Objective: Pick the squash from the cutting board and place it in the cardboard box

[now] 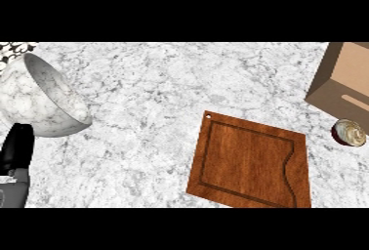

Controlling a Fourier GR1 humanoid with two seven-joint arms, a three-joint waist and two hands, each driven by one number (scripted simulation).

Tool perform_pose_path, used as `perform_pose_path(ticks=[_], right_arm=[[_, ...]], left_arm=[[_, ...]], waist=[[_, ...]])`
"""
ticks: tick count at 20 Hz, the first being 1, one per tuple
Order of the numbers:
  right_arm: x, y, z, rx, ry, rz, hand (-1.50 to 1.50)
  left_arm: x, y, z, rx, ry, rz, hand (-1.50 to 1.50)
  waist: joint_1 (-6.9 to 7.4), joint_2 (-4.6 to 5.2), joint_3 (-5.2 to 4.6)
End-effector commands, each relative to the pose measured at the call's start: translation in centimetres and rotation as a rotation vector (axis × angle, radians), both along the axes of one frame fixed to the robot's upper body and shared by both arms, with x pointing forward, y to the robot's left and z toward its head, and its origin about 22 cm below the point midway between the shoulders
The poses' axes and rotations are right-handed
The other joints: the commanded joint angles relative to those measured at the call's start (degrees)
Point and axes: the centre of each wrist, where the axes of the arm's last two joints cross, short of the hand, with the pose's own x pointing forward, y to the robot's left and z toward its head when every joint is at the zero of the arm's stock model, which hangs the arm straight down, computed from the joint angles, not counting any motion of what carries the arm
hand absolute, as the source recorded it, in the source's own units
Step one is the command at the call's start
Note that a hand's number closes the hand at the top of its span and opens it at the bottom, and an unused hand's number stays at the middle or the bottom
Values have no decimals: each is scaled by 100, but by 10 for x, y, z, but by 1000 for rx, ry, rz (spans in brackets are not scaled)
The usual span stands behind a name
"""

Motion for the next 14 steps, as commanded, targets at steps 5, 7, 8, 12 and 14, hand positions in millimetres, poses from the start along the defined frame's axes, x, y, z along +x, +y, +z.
perform_pose_path(ticks=[5,7,8,12,14], right_arm=[[59,50,19,151,44,-1,150],[77,72,12,192,72,-6,150],[80,75,17,199,86,-18,150],[99,101,2,218,104,0,150],[98,99,5,227,113,-1,150]], left_arm=[[3,12,-3,4,24,-11,0],[10,-1,-11,8,34,-26,0],[-1,-4,-12,12,31,-19,0],[13,-4,-1,-9,18,-24,0],[19,-10,-4,-10,10,-36,0]], waist=[[61,46,-16],[90,77,-16],[125,54,-14],[154,102,-9],[141,127,-8]])
